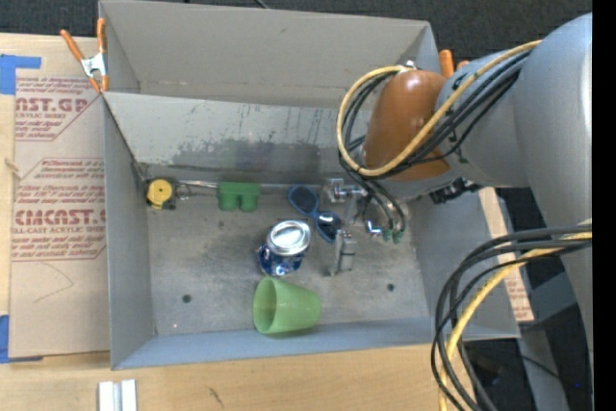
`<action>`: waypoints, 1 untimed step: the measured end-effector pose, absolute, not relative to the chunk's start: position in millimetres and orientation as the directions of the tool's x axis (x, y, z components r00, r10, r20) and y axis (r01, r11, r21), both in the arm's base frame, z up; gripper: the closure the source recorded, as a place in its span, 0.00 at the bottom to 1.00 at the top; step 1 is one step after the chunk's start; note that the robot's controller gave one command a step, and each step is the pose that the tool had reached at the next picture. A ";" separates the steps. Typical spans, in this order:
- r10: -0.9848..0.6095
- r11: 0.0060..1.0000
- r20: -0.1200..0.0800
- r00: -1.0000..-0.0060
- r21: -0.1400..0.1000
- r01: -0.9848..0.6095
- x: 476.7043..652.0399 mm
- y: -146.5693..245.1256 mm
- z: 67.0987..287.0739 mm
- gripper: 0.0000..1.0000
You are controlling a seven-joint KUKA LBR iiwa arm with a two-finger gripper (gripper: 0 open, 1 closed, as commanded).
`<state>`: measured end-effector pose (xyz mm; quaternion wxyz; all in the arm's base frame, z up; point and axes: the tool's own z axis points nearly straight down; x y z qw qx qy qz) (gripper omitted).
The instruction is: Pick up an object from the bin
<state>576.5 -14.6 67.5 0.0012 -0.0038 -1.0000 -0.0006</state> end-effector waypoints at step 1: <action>0.006 1.000 0.000 -1.000 0.000 0.006 577.4 -14.5 69.5 1.00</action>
Offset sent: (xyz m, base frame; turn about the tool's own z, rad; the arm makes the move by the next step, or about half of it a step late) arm 0.0000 0.0000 0.0000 0.0000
